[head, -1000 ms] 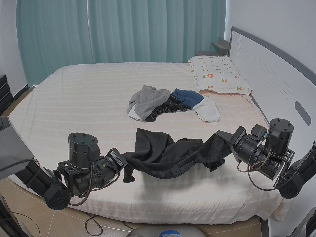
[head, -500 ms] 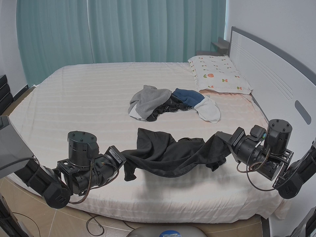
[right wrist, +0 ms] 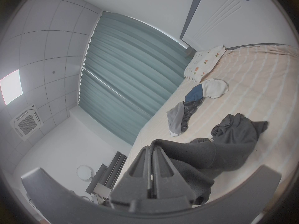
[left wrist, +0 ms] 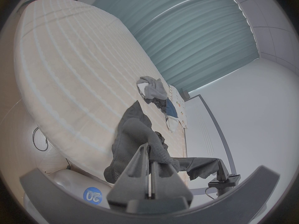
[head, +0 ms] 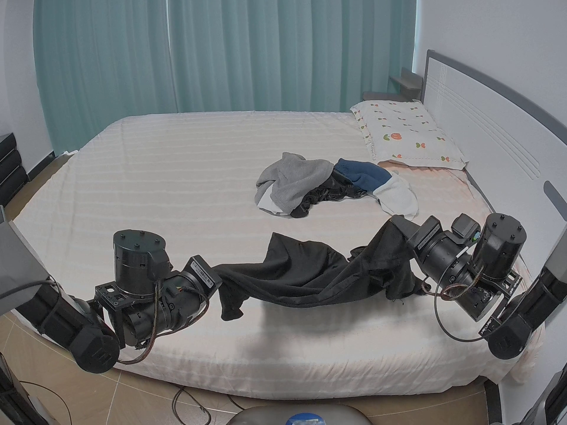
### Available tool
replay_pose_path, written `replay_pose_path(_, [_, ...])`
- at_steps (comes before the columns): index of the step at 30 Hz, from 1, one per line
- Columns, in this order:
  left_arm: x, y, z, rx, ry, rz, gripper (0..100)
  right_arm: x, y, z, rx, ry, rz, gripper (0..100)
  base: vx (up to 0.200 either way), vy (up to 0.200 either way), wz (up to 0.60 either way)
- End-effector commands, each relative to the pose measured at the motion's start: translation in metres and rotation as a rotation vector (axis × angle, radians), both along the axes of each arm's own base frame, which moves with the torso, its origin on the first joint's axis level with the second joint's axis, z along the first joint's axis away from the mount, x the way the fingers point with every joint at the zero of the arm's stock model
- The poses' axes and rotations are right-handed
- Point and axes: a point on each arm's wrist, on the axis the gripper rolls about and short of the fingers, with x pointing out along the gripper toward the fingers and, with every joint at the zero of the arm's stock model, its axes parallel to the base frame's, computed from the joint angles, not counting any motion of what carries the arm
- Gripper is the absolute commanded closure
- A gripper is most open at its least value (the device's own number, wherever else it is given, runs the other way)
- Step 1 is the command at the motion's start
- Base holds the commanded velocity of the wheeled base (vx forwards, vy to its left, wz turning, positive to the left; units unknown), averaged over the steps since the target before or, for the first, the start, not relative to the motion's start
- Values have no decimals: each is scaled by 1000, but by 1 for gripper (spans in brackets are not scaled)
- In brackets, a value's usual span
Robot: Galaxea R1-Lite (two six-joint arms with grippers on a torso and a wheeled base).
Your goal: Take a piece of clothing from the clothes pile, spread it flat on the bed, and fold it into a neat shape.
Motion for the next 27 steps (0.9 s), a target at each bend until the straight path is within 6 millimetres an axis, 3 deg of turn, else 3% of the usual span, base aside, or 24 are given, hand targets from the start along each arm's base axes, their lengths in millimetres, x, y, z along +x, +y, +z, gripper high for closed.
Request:
replay_pose_path(1, [0, 0, 1, -2, -4, -1, 100, 7, 3, -17, -30, 22, -29, 100, 0, 200, 0])
replay_pose_path(27, [0, 0, 1, 0, -5, -3, 100, 9, -4, -6, -1, -45, -59, 100, 0, 200, 0])
